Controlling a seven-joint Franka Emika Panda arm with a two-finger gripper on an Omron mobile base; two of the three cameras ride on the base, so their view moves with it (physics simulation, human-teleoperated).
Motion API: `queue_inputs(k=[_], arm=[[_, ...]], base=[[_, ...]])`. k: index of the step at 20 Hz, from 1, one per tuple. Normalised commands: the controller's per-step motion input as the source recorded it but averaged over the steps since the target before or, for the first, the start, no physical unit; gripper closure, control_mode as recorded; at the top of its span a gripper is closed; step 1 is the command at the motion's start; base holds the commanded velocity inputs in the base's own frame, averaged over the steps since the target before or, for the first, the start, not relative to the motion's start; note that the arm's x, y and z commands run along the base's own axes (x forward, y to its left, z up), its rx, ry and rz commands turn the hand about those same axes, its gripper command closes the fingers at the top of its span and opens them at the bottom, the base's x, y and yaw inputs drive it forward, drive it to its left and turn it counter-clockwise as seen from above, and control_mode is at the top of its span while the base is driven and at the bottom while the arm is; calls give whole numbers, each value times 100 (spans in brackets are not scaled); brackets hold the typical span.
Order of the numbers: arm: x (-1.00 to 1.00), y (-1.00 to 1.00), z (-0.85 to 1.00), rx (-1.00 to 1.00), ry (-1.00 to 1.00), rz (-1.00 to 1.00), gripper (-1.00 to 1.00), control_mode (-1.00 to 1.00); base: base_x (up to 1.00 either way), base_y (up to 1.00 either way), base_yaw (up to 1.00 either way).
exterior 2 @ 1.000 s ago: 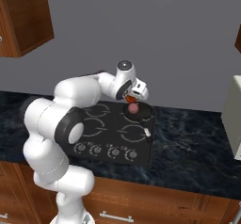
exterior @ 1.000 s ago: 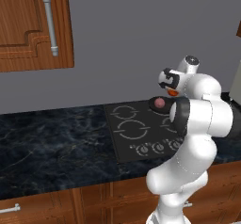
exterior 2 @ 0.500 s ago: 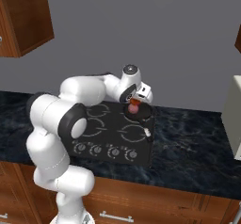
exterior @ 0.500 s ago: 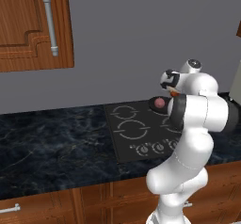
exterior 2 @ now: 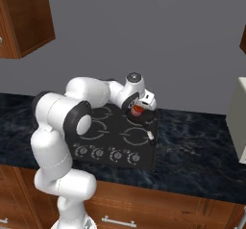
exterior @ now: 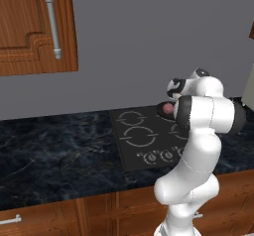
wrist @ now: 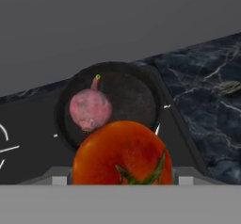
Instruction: Place the pan on the rear right burner on the stove. Then place the tomato and the onion in the pan and turn on the rear right burner.
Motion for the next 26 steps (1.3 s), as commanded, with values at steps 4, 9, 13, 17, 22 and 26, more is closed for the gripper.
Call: queue_inputs(k=[4,9,13,17,22,26], arm=[[14,-2,-29,0,0,0,100,-100],[19,0,-8,0,0,0,100,-100],[31,-5,-2,0,0,0,100,-100],[29,-10,-5,0,0,0,100,-100],[12,-19,-18,0,0,0,100,-100],[5,-11,-28,0,0,0,100,-100]], base=[[0,0,0],[0,0,0],[0,0,0],[0,0,0],[0,0,0],[0,0,0]])
